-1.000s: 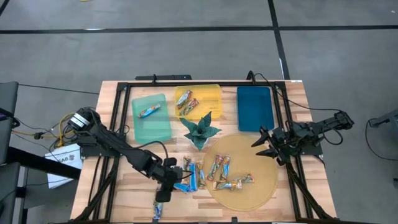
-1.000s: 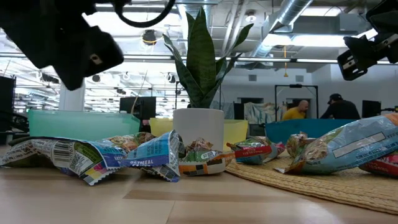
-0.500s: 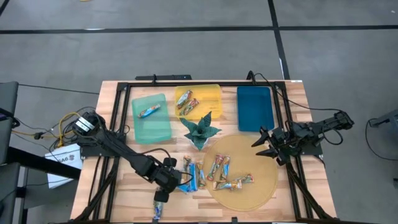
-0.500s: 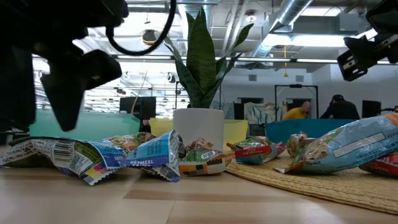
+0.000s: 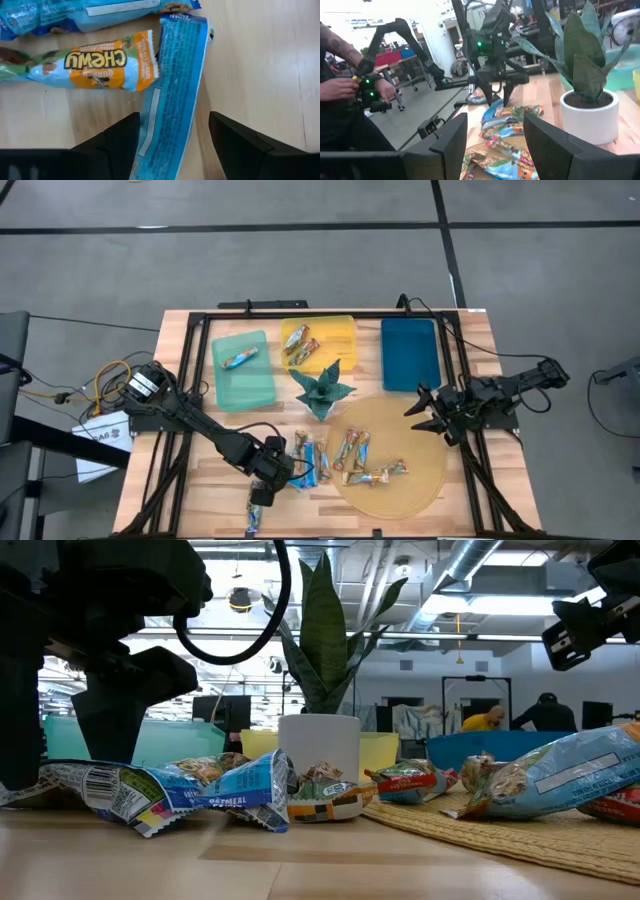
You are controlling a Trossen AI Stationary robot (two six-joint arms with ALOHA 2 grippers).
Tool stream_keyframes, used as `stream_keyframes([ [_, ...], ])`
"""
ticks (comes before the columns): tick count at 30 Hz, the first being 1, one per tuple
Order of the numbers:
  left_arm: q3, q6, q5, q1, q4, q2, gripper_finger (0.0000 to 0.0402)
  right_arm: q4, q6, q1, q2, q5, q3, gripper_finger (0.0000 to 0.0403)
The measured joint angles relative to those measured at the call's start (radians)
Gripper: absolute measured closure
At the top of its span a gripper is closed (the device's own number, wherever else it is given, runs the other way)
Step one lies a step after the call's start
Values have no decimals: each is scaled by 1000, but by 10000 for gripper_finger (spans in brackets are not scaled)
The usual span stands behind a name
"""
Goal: Pick and place Granola Bars by type
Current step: Put the purple granola bar into the blue bin
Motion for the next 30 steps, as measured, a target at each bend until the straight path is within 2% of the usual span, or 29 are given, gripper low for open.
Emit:
stream_keyframes([
  [4,-1,-2,1,1,-27,6,183,0,0,0,0,0,0,214],
  [8,-1,-1,0,0,-75,6,209,0,0,0,0,0,0,214],
  [21,-1,42,28,-2,-98,3,360,0,0,0,0,0,0,214],
  [24,-1,42,69,-2,-87,2,370,0,0,0,0,0,0,214],
  [30,-1,-15,123,-2,-9,2,362,0,0,0,0,0,0,214],
])
